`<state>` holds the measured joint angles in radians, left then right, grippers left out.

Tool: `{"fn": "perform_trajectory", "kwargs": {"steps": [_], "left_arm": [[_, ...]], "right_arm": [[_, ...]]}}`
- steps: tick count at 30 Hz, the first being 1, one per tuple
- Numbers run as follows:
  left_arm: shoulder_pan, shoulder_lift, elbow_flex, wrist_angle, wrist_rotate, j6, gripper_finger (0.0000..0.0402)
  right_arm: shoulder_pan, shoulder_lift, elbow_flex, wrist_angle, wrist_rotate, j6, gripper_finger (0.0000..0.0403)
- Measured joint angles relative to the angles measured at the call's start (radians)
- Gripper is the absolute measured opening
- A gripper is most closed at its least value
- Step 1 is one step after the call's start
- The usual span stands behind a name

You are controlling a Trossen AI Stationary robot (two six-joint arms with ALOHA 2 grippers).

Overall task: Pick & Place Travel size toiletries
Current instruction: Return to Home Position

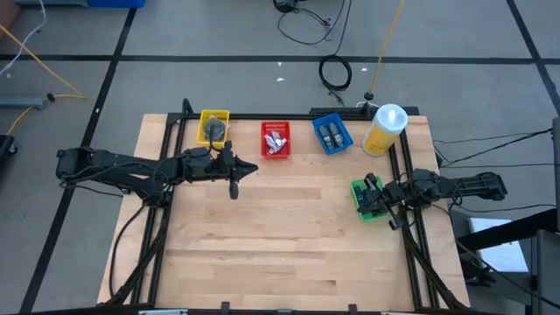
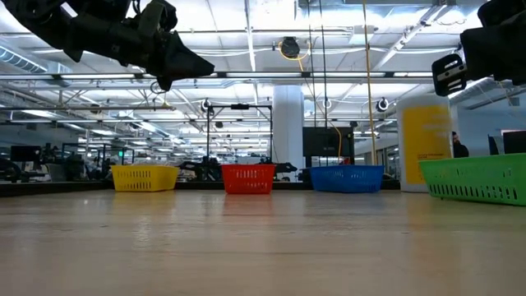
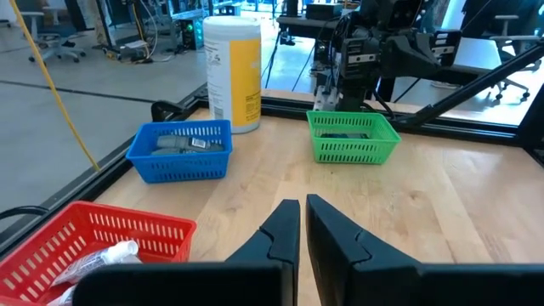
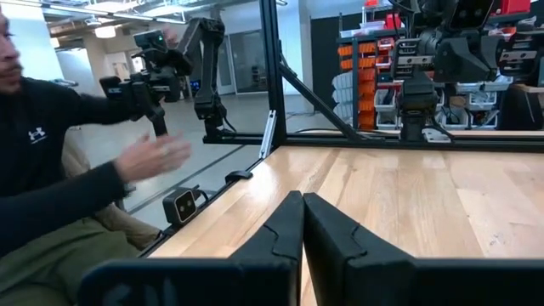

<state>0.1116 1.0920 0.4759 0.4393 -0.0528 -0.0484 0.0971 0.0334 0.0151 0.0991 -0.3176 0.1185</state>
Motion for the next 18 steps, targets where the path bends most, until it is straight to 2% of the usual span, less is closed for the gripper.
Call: {"fn": "perform_trajectory", "kwargs": {"steps": [7,9,13,18], "left_arm": [[-0.001,-0.01,0.001,-0.024,-0.001,0.036,0.0026],[0.0,-0.076,-0.004,-0.113,-0.001,0.005,0.0026],[-0.034,-0.23,-0.051,-0.165,0.001,-0.037,0.0026],[-0.105,-0.462,-0.181,-0.142,0.024,-0.003,0.0026]], "right_arm": [[0.0,0.0,0.0,0.001,0.0,0.0,0.0003],[0.0,0.0,0.0,0.001,0.0,0.0,0.0002],[0.0,0.0,0.0,0.001,0.001,0.0,0.0002],[0.0,0.0,0.0,-0.001,0.001,0.0,0.0001]]}}
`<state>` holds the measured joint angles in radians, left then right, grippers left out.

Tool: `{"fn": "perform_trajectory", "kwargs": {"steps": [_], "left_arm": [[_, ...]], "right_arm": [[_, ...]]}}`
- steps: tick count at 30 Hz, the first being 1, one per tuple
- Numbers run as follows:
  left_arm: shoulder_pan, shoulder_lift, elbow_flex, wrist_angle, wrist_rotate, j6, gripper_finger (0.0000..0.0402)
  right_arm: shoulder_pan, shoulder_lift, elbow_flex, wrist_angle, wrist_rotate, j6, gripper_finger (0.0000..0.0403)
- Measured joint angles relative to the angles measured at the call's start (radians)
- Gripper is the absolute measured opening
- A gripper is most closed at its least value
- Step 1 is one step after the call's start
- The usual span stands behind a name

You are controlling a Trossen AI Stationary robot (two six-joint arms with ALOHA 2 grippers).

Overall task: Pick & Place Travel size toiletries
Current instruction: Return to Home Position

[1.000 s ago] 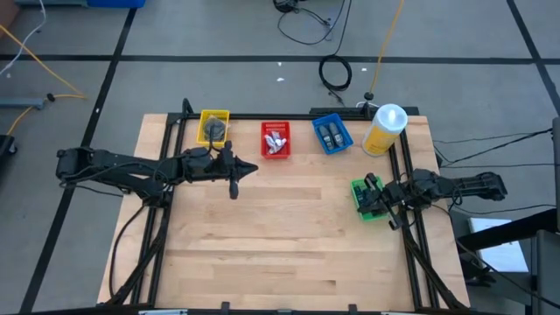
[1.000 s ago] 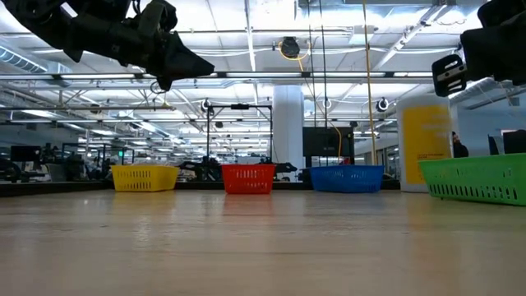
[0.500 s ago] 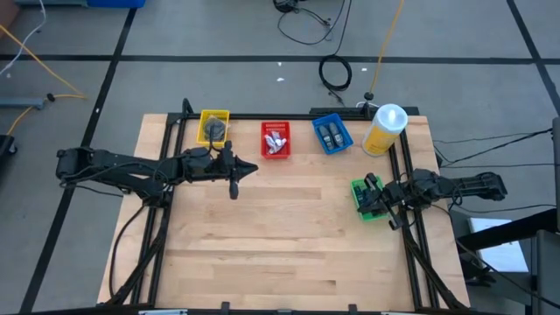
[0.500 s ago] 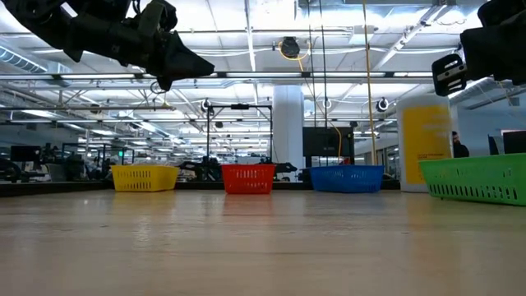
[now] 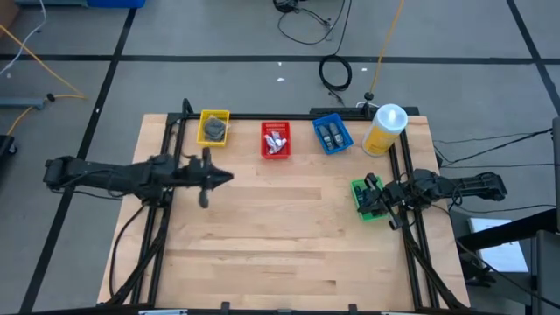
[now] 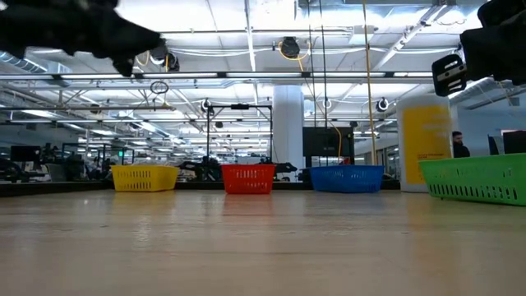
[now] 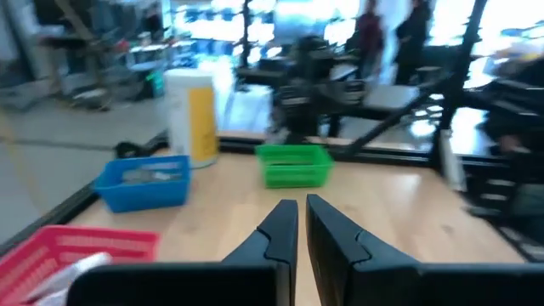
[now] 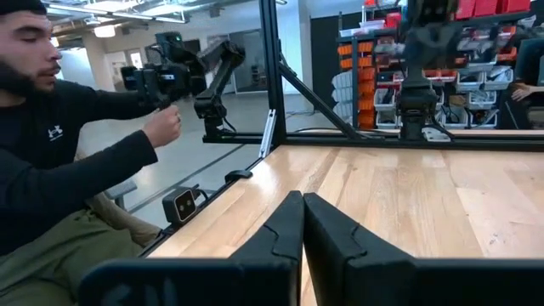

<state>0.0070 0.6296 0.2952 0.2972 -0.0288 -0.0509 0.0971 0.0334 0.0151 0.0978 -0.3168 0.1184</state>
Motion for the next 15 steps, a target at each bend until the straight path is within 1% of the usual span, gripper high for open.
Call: {"fn": "perform_trajectory", "kwargs": {"steps": [5,10,14,15], "left_arm": [[-0.067,-0.201,-0.146,0.022,0.004,-0.001,0.0026],[-0.101,-0.364,-0.235,0.019,0.003,0.026,0.0026],[-0.103,-0.472,-0.279,-0.049,0.003,0.049,0.0026],[-0.103,-0.5,-0.281,-0.094,0.001,0.049,0.0026]], "right_arm": [[0.0,0.0,0.0,0.002,0.0,0.0,0.0004],[0.0,0.0,0.0,0.002,0.0,0.0,0.0002],[0.0,0.0,0.0,0.002,0.0,0.0,0.0002],[0.0,0.0,0.0,0.002,0.0,0.0,0.0002]]}}
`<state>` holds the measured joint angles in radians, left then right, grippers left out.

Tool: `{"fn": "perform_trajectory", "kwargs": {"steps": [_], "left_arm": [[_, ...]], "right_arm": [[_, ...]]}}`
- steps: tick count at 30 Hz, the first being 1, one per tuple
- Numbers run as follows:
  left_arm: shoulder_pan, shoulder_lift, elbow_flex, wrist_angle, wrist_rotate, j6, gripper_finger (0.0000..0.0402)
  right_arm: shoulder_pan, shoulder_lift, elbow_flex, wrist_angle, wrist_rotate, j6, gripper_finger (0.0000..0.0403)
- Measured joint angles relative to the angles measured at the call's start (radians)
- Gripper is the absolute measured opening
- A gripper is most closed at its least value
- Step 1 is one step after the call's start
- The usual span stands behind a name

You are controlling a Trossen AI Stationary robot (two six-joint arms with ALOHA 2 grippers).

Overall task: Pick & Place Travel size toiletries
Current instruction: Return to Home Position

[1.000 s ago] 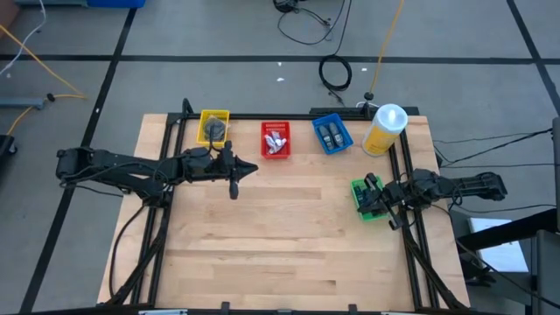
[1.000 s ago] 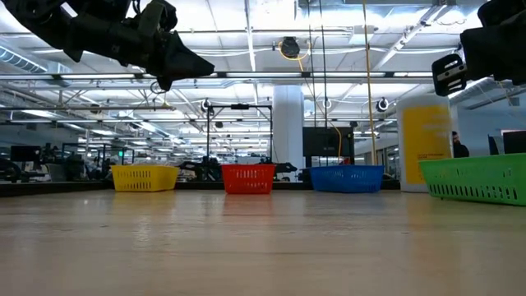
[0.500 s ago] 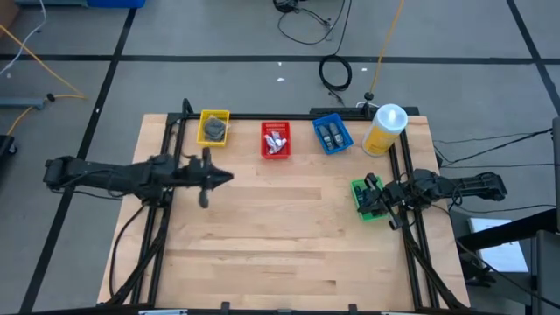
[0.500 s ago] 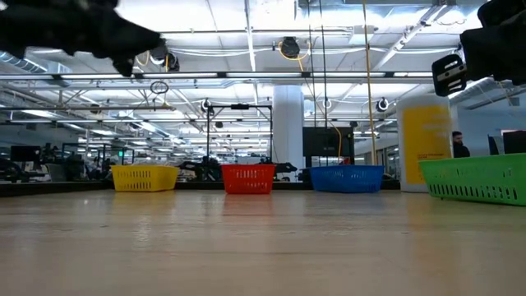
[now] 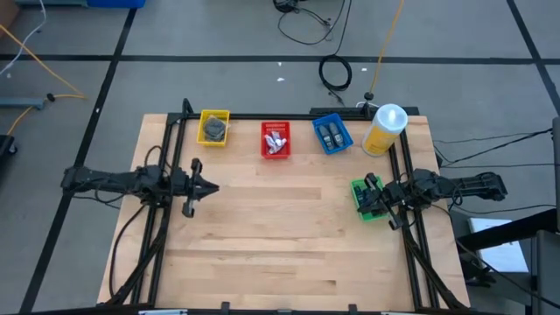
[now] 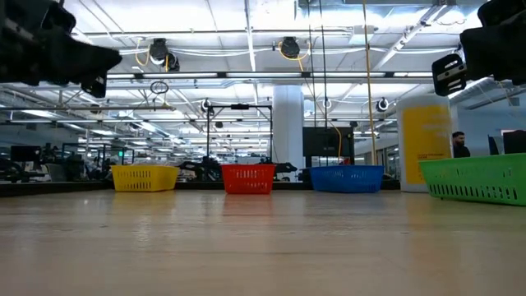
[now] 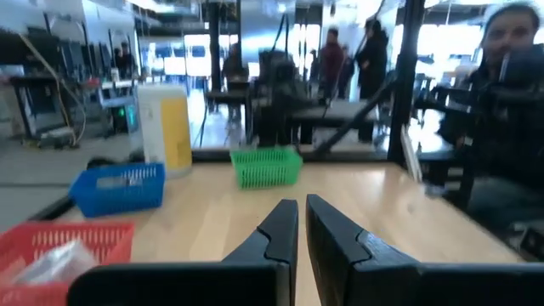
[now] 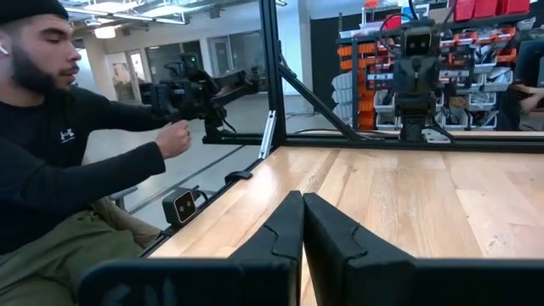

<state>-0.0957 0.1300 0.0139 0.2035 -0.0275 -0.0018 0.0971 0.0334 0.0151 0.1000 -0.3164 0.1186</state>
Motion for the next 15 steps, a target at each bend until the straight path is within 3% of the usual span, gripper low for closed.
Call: {"fn": "perform_trajectory", "kwargs": {"steps": [5,15], "left_arm": [[0.013,-0.128,0.004,-0.197,0.004,0.021,0.0026],[0.057,-0.125,0.008,-0.209,0.001,0.106,0.0026]], "right_arm": [[0.0,0.0,0.0,0.0,0.0,0.0,0.0001],[0.0,0.001,0.0,-0.001,0.0,0.0,0.0002]]}}
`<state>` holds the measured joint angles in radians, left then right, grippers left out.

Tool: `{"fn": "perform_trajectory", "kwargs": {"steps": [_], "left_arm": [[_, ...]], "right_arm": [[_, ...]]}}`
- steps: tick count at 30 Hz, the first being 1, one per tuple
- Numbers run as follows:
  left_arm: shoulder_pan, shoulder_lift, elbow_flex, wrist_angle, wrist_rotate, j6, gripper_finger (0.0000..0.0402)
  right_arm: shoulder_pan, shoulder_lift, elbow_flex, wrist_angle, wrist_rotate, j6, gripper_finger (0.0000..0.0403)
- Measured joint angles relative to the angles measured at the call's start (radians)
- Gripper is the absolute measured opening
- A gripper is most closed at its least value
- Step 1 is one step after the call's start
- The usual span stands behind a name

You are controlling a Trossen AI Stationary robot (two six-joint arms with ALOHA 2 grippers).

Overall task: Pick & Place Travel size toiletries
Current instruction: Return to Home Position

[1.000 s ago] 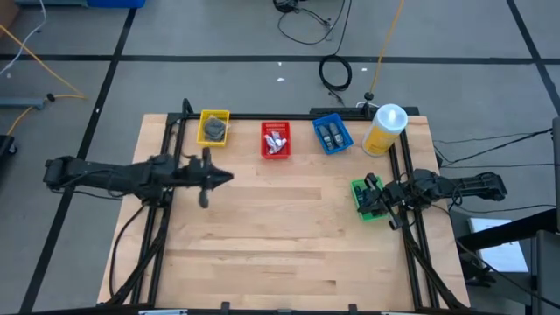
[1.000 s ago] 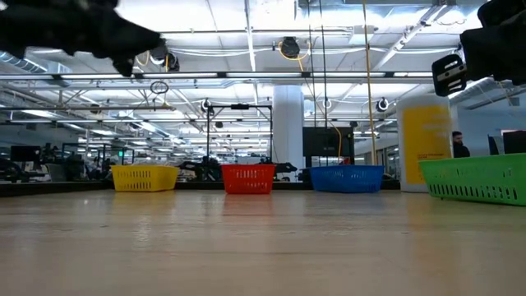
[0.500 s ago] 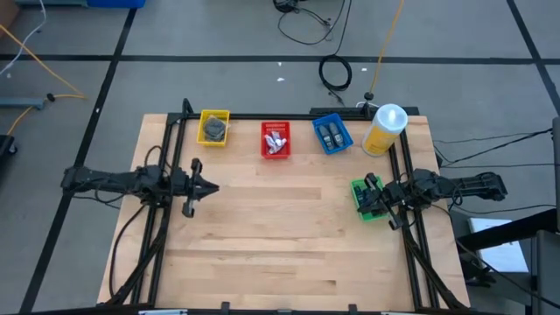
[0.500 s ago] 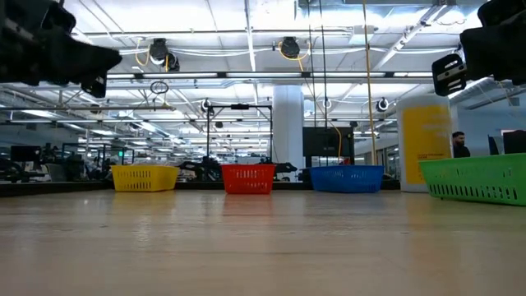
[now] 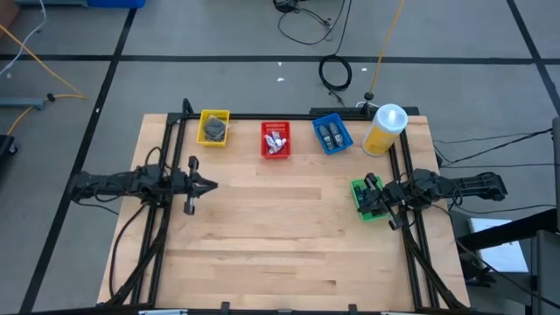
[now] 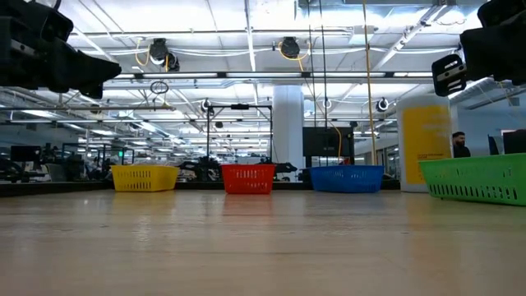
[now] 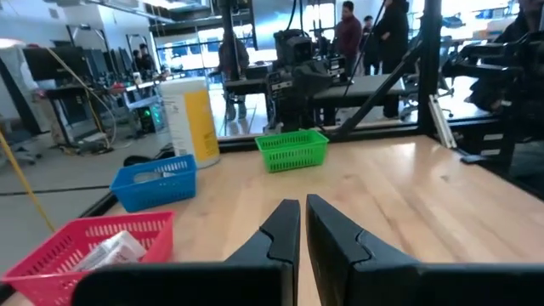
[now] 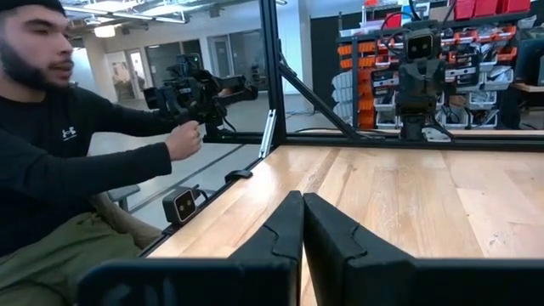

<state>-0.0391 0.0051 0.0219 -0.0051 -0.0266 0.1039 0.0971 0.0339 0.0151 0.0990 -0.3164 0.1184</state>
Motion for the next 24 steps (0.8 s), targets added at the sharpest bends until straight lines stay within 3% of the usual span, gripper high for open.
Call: {"fn": "perform_trajectory", "kwargs": {"steps": [24], "left_arm": [[0.014,0.001,-0.004,0.03,-0.009,0.047,0.0026]], "right_arm": [[0.0,0.0,0.0,0.0,0.0,0.0,0.0003]]}}
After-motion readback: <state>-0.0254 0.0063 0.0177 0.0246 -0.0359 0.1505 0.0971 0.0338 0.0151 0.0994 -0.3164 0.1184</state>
